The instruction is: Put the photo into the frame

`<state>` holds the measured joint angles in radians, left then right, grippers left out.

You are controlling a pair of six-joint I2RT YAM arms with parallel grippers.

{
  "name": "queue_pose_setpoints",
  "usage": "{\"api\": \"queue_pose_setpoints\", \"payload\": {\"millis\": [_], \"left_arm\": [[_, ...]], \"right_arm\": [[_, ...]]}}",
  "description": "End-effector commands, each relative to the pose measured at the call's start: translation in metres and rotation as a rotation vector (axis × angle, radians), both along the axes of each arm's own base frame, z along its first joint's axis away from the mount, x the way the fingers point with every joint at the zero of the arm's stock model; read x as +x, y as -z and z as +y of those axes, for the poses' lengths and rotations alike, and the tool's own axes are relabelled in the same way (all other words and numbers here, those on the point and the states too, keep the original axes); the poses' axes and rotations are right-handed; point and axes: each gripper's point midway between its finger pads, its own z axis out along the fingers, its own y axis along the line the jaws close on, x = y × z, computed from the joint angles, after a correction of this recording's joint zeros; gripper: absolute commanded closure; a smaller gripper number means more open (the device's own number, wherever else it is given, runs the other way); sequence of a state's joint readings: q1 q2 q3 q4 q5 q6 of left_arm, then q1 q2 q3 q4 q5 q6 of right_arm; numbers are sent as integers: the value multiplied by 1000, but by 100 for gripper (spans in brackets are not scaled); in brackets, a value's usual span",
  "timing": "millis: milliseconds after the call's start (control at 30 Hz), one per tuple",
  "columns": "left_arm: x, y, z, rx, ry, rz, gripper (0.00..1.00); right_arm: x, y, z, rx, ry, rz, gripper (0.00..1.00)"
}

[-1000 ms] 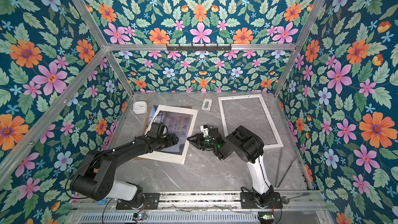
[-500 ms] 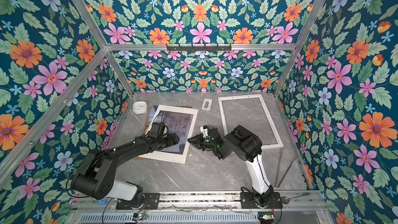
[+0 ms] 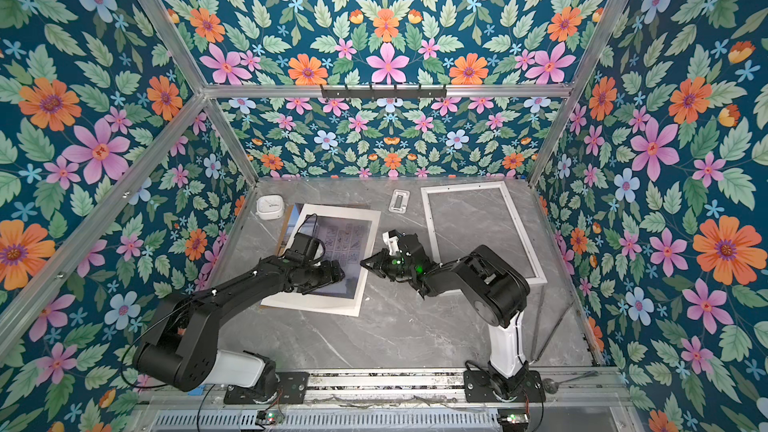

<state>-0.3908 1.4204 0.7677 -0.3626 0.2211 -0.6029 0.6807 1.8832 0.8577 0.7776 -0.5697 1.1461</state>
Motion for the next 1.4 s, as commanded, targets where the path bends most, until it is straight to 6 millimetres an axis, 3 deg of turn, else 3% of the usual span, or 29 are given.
{"api": "queue_pose_setpoints", "payload": {"millis": [0, 200, 300, 533, 700, 900, 1167, 1367], "left_arm": [[-1, -14, 9, 66, 29, -1, 11], [16, -55, 8, 76, 37, -82, 11], [23, -76, 5, 59, 32, -132, 11], [40, -102, -13, -39, 17, -198, 11], [47, -101, -36, -112, 13, -214, 12], [54, -97, -85, -173, 80, -211, 12], [67, -82, -159, -207, 158, -211, 13], [72, -61, -213, -176, 222, -211, 13]], "right_arm": [[-3, -7, -10, -135, -25, -87, 100], [-11, -64, -24, -193, -61, -201, 100], [-17, -82, -37, -218, -59, -235, 100], [-26, -119, -90, -290, -15, -253, 100], [-33, -143, -134, -379, 40, -298, 100], [-42, -183, -187, -397, 147, -330, 100], [-42, -221, -256, -547, 380, -362, 100], [-46, -245, -290, -631, 526, -399, 100]]}}
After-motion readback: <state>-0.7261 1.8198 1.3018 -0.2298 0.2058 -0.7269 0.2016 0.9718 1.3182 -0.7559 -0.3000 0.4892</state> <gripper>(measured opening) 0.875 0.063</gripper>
